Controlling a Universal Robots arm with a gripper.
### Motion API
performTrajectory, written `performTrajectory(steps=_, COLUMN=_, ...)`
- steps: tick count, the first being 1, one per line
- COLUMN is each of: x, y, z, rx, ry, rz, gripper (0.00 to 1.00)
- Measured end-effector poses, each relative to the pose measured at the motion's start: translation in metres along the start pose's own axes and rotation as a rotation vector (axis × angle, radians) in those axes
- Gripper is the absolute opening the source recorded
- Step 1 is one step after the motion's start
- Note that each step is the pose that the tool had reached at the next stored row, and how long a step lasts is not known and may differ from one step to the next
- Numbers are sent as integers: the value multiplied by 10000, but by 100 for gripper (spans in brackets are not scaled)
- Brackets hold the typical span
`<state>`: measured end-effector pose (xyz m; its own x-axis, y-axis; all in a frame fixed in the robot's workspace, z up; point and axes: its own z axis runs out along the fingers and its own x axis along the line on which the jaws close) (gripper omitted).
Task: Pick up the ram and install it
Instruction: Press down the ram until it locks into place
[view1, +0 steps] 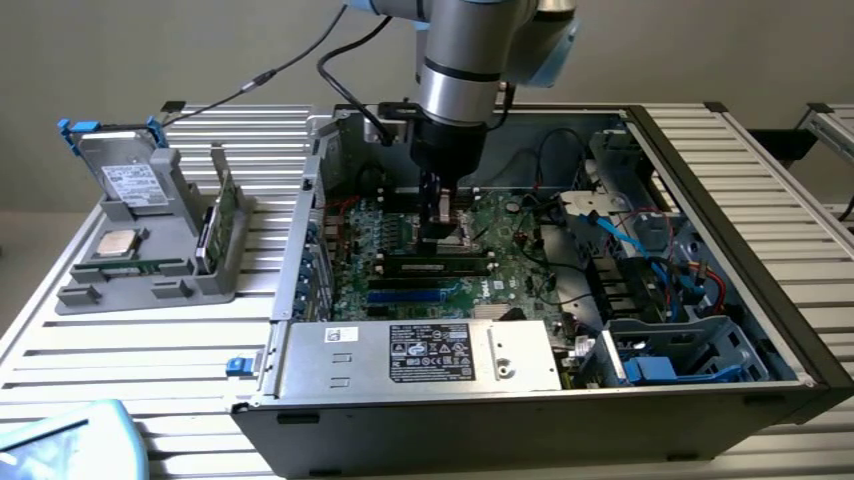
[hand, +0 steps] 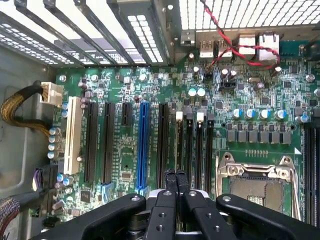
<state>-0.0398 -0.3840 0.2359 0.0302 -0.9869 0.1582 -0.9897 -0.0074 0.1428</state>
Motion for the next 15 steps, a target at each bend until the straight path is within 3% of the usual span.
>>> performTrajectory(steps=8, x=-16, y=-12, z=93, rx=21, ry=4, rz=4, gripper=10)
performTrajectory(steps=15, x=-35, y=-12, z=109, rx=23, ry=17, rz=7, gripper=10)
